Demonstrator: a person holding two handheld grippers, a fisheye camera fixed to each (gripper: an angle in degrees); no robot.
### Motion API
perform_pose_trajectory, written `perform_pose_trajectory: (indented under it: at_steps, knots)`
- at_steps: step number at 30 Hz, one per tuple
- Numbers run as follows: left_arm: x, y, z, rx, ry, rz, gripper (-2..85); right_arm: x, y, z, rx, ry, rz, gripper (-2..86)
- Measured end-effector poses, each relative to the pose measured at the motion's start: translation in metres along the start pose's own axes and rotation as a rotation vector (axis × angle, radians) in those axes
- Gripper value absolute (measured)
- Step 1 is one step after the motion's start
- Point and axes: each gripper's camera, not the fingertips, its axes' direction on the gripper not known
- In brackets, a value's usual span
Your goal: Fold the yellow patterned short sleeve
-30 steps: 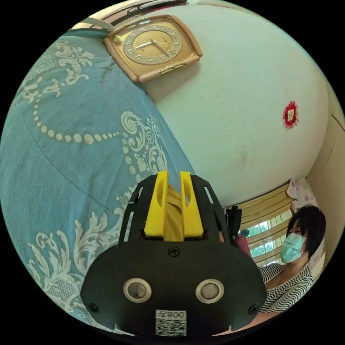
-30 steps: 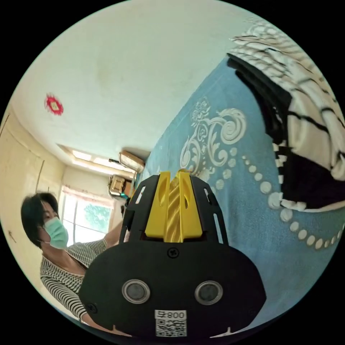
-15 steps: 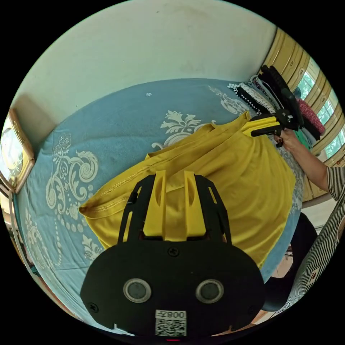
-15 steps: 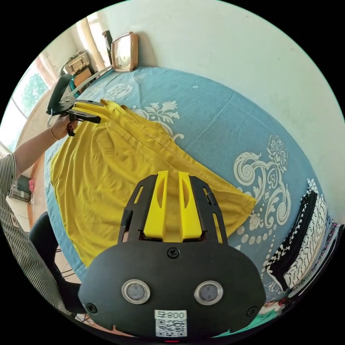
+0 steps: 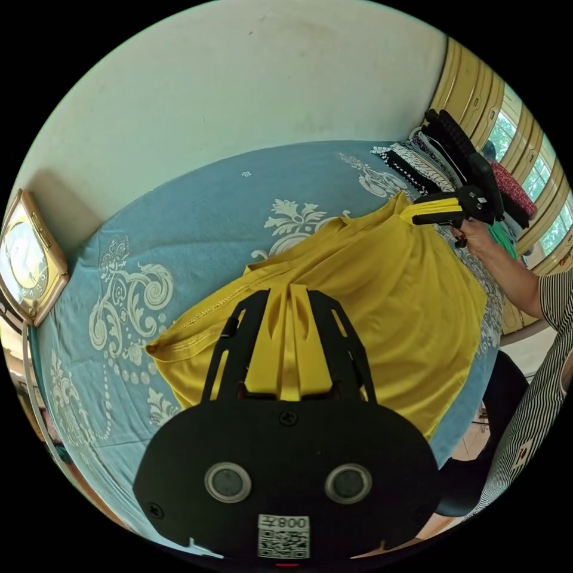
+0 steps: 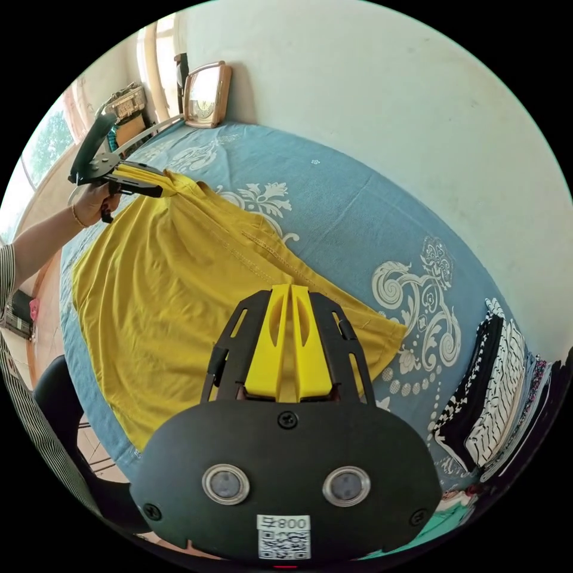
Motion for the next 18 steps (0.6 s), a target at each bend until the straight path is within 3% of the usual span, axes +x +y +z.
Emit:
perform_pose_trajectory:
  at_steps: [10, 18]
  knots:
    - [0.009, 0.002, 0.001, -0.006, 0.13, -0.014, 3.5, 0.006, -0.004, -0.033, 0.024, -0.022, 0.026, 0.4]
    - [0.027, 0.003, 0.003, -0.057, -0.013, 0.02, 3.5, 0.019, 0.001, -0.049, 0.039, -0.038, 0.039, 0.4]
